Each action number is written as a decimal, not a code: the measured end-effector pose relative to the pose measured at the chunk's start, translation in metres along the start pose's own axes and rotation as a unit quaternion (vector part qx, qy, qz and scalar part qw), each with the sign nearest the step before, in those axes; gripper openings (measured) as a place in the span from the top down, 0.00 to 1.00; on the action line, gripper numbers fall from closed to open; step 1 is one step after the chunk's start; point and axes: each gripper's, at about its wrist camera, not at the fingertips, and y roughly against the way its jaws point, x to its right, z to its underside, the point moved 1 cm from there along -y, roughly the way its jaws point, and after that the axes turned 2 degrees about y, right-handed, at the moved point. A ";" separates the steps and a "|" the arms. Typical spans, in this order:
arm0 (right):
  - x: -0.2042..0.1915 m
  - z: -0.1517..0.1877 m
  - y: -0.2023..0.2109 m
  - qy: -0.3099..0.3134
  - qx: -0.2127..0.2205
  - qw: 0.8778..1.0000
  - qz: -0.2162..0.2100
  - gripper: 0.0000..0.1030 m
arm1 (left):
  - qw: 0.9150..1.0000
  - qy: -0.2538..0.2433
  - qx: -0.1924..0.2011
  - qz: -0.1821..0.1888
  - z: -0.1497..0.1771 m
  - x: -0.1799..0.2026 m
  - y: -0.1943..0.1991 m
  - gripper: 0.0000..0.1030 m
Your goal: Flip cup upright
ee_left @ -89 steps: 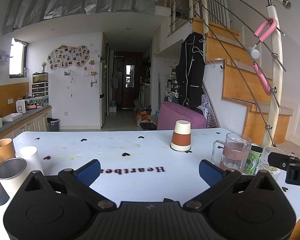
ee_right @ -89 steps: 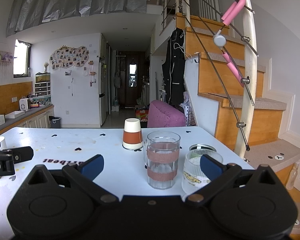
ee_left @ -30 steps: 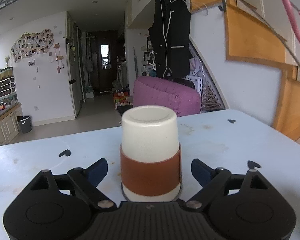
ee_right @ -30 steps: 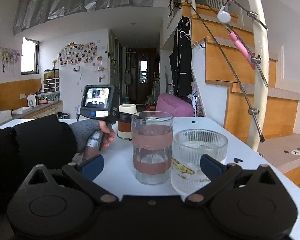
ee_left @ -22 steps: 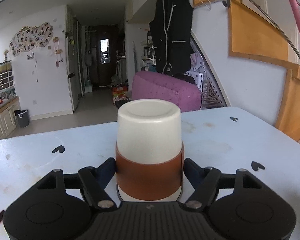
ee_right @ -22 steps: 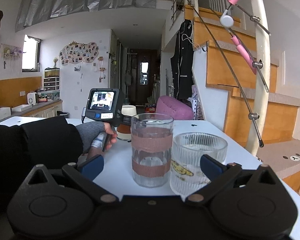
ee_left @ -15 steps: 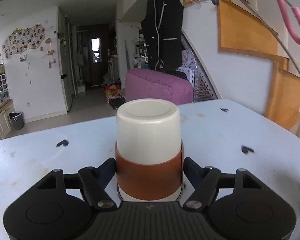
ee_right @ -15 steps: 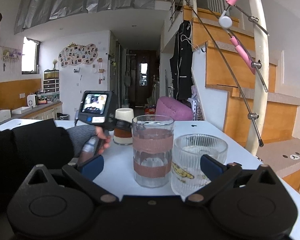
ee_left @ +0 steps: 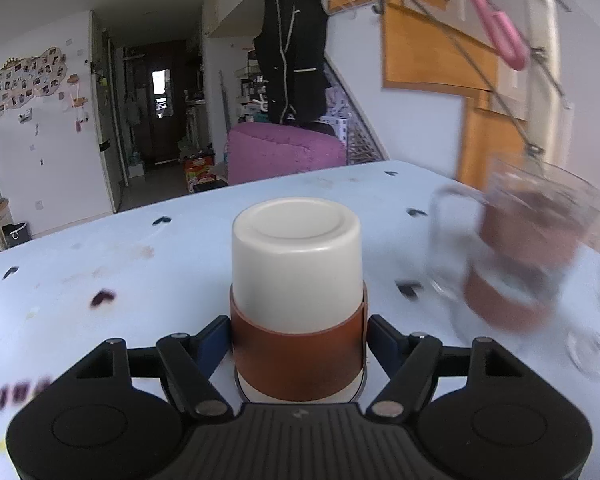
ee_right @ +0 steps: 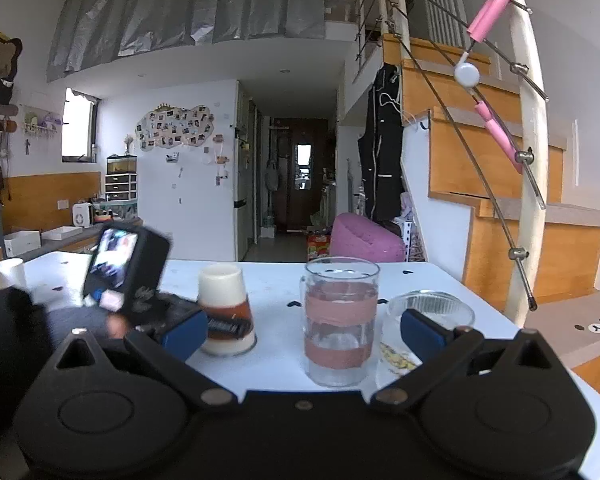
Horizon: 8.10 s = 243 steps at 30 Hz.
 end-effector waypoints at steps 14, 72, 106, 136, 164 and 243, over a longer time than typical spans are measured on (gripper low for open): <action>-0.029 -0.005 0.013 -0.019 -0.022 0.998 -0.052 0.00 | 1.000 -0.010 0.007 0.028 0.080 0.020 0.132 0.28; -0.057 -0.009 -0.083 0.011 -0.358 0.907 -0.221 0.18 | 0.996 0.082 0.028 0.004 0.128 -0.023 0.185 0.15; -0.021 0.019 -0.033 -0.002 -0.151 0.974 -0.168 0.25 | 0.996 0.077 0.042 -0.005 0.119 -0.022 0.191 0.15; -0.047 0.042 -0.145 0.018 -0.155 0.984 -0.089 0.34 | 0.995 0.089 0.046 -0.025 0.108 -0.024 0.186 0.15; -0.007 -0.025 0.021 -0.023 -0.058 0.998 0.027 0.01 | 0.991 0.076 0.095 -0.052 0.052 0.005 0.231 0.04; -0.016 -0.006 0.032 -0.011 -0.086 0.995 0.040 0.00 | 0.991 0.078 0.074 -0.083 0.062 0.008 0.233 0.00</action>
